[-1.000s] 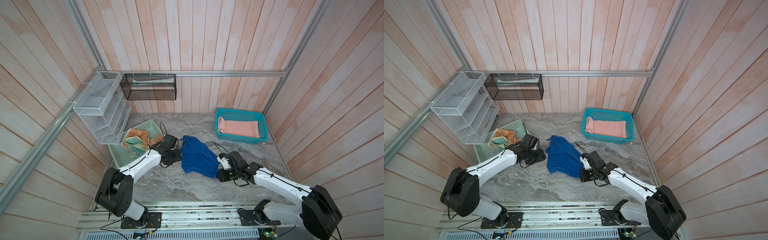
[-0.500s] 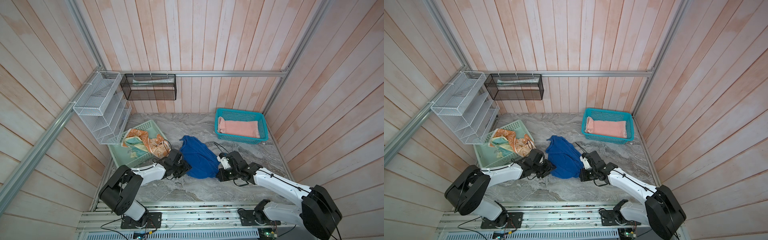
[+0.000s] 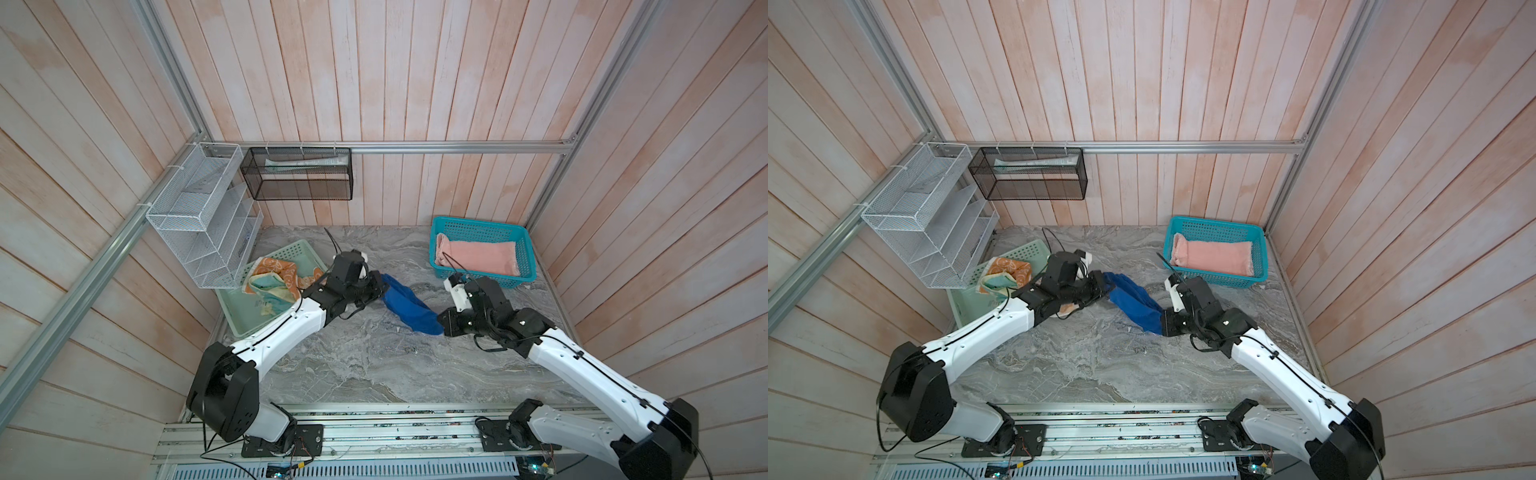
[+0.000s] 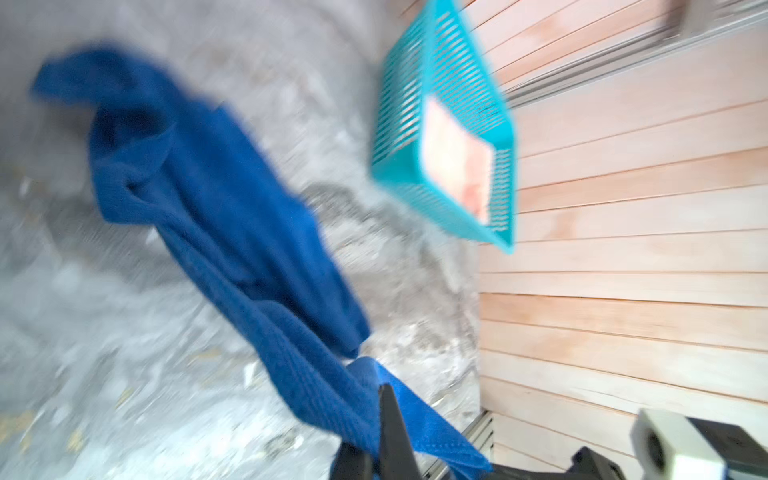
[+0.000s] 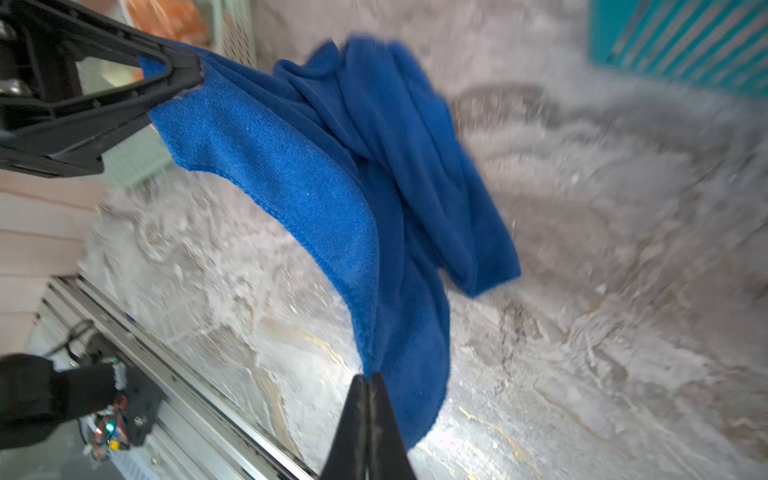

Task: Fold and stack the towels
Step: 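Lift the blue towel high with both grippers, letting it hang straight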

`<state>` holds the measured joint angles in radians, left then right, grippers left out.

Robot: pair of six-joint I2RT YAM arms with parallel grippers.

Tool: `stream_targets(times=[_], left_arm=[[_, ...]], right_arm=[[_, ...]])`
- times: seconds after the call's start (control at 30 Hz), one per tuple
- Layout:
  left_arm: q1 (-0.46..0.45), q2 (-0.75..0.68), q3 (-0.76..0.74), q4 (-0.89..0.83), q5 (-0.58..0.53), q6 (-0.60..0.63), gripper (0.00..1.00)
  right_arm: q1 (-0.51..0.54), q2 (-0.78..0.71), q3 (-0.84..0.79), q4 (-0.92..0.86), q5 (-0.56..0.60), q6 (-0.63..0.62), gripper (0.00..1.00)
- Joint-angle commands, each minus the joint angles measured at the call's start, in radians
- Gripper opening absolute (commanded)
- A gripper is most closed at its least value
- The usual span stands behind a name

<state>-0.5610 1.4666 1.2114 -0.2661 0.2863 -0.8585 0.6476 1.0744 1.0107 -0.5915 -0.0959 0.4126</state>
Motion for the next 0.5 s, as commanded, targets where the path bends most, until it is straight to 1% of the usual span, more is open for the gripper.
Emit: stream_targets(times=[0.0,0.07,0.13,0.27,0.37,0.47], left_arm=[[-0.051,-0.043,0.235,-0.171,-0.093,0.228,0.00],[-0.098,-0.053,0.363,-0.226,-0.167,0.301,0.00],[-0.138,-0.068,0.451,-0.246,-0.211,0.359,0.00],[-0.209,-0.061,0.666,-0.349,-0.263,0.453,0.00],[-0.238,-0.044,0.808,-0.433,-0.254,0.479,0.00],[-0.238,-0.044,0.879,-0.487,-0.254,0.482,0.00]], right_arm=[[0.005,-0.043,0.191,-0.113,0.186,-0.112,0.00],[0.005,-0.042,0.316,-0.116,0.249,-0.191,0.00],[0.004,-0.016,0.454,-0.135,0.293,-0.256,0.00],[0.004,0.078,0.772,-0.233,0.360,-0.350,0.00],[0.005,0.135,0.970,-0.295,0.394,-0.389,0.00],[0.004,0.184,1.124,-0.355,0.406,-0.392,0.00]])
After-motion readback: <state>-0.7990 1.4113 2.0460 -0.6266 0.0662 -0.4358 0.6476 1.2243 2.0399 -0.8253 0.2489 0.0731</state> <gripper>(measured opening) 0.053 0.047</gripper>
